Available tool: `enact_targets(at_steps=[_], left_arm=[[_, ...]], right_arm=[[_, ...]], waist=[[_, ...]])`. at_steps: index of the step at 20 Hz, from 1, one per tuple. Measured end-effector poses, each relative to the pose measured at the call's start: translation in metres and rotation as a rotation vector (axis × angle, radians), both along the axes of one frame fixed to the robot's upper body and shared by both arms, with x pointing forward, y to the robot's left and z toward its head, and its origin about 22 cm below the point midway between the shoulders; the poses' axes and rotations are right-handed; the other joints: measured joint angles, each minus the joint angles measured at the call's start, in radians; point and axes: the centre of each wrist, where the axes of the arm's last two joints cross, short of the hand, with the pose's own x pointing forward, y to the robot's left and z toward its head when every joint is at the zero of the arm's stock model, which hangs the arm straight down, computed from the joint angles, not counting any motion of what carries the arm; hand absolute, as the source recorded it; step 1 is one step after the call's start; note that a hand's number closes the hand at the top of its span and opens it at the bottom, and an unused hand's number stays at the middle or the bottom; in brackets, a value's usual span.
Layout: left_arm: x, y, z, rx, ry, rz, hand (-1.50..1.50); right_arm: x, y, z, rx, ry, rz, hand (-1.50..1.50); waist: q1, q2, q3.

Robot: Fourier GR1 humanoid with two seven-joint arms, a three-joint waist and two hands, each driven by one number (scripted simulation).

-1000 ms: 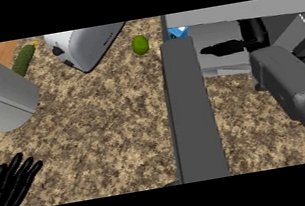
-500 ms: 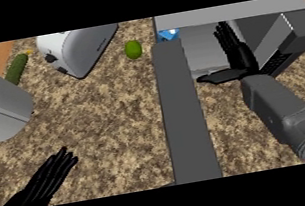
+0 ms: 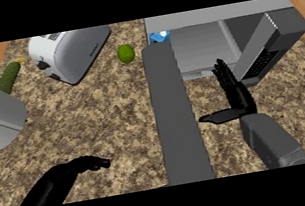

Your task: Pick up the milk, place it into the microwave and close the microwave

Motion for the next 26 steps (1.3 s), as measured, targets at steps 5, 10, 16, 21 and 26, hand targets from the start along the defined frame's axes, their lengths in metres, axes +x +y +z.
enact_targets(at_steps=[5, 10, 16, 21, 26], left_arm=[[0.018, -0.017, -0.006, 0.05, -0.011, -0.002, 1.5], [0.033, -0.033, -0.014, 0.112, -0.016, -0.041, 1.5], [0.05, -0.068, -0.024, 0.18, -0.044, -0.111, 1.5], [0.055, -0.102, -0.036, 0.201, -0.085, -0.137, 1.5], [0.055, -0.134, -0.047, 0.187, -0.11, -0.165, 1.5]], right_arm=[[-0.041, -0.028, -0.025, -0.044, 0.041, -0.036, -1.5], [-0.087, -0.059, -0.041, -0.055, 0.045, -0.099, -1.5], [-0.142, -0.098, -0.04, -0.073, 0.032, -0.174, -1.5], [-0.179, -0.126, -0.02, -0.063, 0.007, -0.193, -1.5], [-0.207, -0.145, 0.012, -0.05, -0.045, -0.181, -1.5]], waist=[[-0.019, -0.004, -0.001], [-0.028, -0.003, -0.002], [-0.031, 0.001, -0.003], [-0.021, 0.005, -0.002], [-0.022, 0.008, -0.002]])
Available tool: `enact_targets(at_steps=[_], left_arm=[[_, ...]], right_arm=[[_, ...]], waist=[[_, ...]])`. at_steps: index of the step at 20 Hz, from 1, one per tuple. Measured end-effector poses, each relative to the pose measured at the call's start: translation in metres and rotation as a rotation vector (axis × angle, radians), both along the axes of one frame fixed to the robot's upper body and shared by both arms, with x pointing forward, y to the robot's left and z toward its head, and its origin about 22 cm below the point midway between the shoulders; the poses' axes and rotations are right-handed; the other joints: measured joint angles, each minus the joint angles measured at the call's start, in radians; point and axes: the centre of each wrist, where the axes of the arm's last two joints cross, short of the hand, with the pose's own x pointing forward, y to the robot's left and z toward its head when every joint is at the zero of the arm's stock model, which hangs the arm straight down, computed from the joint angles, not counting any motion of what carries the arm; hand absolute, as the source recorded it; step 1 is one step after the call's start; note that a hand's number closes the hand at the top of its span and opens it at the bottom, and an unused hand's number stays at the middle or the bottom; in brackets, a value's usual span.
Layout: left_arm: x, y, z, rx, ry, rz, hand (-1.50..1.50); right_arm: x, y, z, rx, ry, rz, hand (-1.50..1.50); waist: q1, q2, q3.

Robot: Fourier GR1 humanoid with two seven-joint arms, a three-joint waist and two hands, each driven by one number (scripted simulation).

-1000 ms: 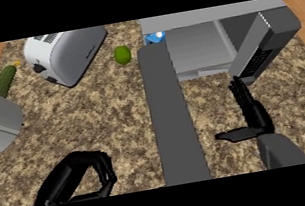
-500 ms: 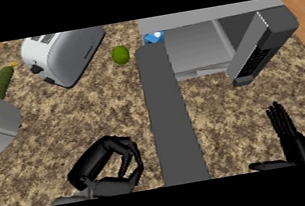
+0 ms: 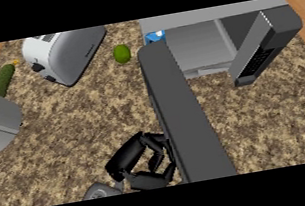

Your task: Pick up the milk, place it into the microwave and close the microwave

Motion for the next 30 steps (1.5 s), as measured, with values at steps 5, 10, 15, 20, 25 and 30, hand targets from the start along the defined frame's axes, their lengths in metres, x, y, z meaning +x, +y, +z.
enact_targets(at_steps=[5, 10, 15, 20, 25, 30], left_arm=[[-0.009, -0.032, -0.016, 0.025, 0.043, -0.066, 1.5], [-0.02, -0.064, -0.018, 0.049, 0.049, -0.053, 1.5], [-0.02, -0.082, -0.012, 0.08, 0.025, 0.008, 1.5], [-0.016, -0.093, -0.006, 0.102, 0.003, 0.082, 1.5], [-0.007, -0.105, 0.005, 0.093, -0.028, 0.152, 1.5], [0.007, -0.117, 0.024, 0.028, -0.051, 0.229, 1.5]], right_arm=[[-0.004, 0.0, 0.031, 0.042, -0.055, 0.072, -1.5], [-0.001, 0.009, 0.059, 0.078, -0.095, 0.166, -1.5], [0.008, 0.022, 0.089, 0.095, -0.136, 0.27, -1.5], [0.014, 0.033, 0.113, 0.1, -0.169, 0.368, -1.5], [0.016, 0.042, 0.128, 0.106, -0.182, 0.443, -1.5], [0.021, 0.049, 0.143, 0.1, -0.192, 0.488, -1.5]], waist=[[-0.007, 0.004, 0.0], [-0.02, 0.006, 0.0], [-0.044, 0.011, -0.001], [-0.073, 0.018, -0.001], [-0.1, 0.024, -0.001], [-0.122, 0.032, -0.002]])
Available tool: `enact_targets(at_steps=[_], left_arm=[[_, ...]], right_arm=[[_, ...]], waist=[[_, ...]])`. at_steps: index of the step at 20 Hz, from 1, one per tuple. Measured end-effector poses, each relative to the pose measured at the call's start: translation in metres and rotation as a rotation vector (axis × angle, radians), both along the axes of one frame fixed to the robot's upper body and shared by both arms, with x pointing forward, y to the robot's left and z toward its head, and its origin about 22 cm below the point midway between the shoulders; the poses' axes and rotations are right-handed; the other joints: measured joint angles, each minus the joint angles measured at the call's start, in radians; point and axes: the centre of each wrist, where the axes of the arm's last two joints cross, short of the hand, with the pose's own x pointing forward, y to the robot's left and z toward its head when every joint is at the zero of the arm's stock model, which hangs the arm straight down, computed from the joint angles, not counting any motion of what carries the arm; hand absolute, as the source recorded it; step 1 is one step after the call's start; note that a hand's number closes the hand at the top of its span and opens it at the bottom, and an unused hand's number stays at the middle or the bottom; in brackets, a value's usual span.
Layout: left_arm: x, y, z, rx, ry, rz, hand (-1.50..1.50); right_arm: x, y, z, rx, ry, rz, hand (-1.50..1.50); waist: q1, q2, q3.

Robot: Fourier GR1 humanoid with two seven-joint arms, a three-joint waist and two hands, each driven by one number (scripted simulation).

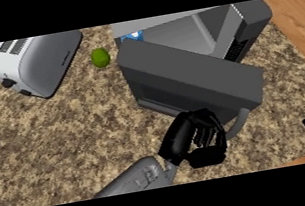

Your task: Pick up the milk, place it into the microwave and close the microwave

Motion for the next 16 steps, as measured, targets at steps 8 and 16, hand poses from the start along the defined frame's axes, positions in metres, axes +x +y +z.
enact_targets(at_steps=[8, 16], left_arm=[[0.033, -0.009, 0.022, -0.039, -0.051, 0.118, 1.5], [0.065, -0.01, 0.041, -0.076, -0.039, 0.194, 1.5]], right_arm=[[0.002, 0.003, 0.018, 0.002, -0.003, 0.02, -1.5], [0.004, 0.004, 0.033, -0.005, 0.005, 0.026, -1.5]], waist=[[-0.033, 0.012, 0.001], [-0.058, 0.026, 0.002]])
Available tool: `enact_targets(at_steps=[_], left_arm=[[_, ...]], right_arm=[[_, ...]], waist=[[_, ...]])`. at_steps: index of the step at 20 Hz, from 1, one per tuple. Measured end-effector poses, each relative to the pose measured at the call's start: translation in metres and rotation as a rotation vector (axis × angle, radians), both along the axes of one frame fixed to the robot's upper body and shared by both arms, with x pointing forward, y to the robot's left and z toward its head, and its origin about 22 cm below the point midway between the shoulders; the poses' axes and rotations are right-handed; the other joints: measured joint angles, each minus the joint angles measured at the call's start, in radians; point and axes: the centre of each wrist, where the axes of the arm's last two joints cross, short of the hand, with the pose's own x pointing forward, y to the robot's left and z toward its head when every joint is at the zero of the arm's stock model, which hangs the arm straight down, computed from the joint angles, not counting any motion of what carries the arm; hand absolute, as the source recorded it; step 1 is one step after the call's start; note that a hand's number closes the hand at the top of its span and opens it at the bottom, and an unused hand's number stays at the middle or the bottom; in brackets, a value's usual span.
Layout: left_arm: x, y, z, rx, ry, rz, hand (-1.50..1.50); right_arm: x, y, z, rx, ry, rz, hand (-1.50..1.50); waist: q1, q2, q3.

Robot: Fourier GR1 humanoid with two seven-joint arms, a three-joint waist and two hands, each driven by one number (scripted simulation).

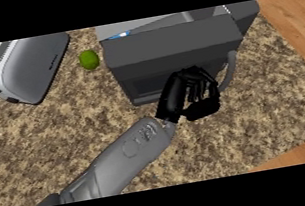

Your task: Pick up the milk, place it into the microwave and close the microwave

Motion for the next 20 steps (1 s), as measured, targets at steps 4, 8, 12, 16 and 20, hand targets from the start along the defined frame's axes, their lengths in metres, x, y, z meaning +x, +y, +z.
enact_targets(at_steps=[4, 8, 12, 16, 20], left_arm=[[0.014, 0.002, 0.008, -0.029, 0.011, 0.035, 1.5], [0.022, 0.004, 0.011, -0.062, 0.026, 0.048, 1.5], [0.023, 0.005, 0.01, -0.105, 0.041, 0.05, 1.5], [0.023, 0.006, 0.01, -0.152, 0.057, 0.06, 1.5], [0.023, 0.007, 0.01, -0.188, 0.068, 0.067, 1.5]], right_arm=[[0.001, 0.0, 0.007, -0.005, -0.003, 0.006, -1.5], [0.004, -0.002, 0.014, -0.007, -0.013, 0.0, -1.5], [0.005, -0.002, 0.019, -0.001, -0.02, 0.003, -1.5], [0.005, -0.003, 0.022, 0.007, -0.023, 0.005, -1.5], [0.006, -0.003, 0.027, 0.015, -0.033, 0.017, -1.5]], waist=[[-0.015, 0.007, 0.0], [-0.022, 0.012, 0.001], [-0.028, 0.01, 0.001], [-0.036, 0.01, 0.002], [-0.038, 0.011, 0.003]])
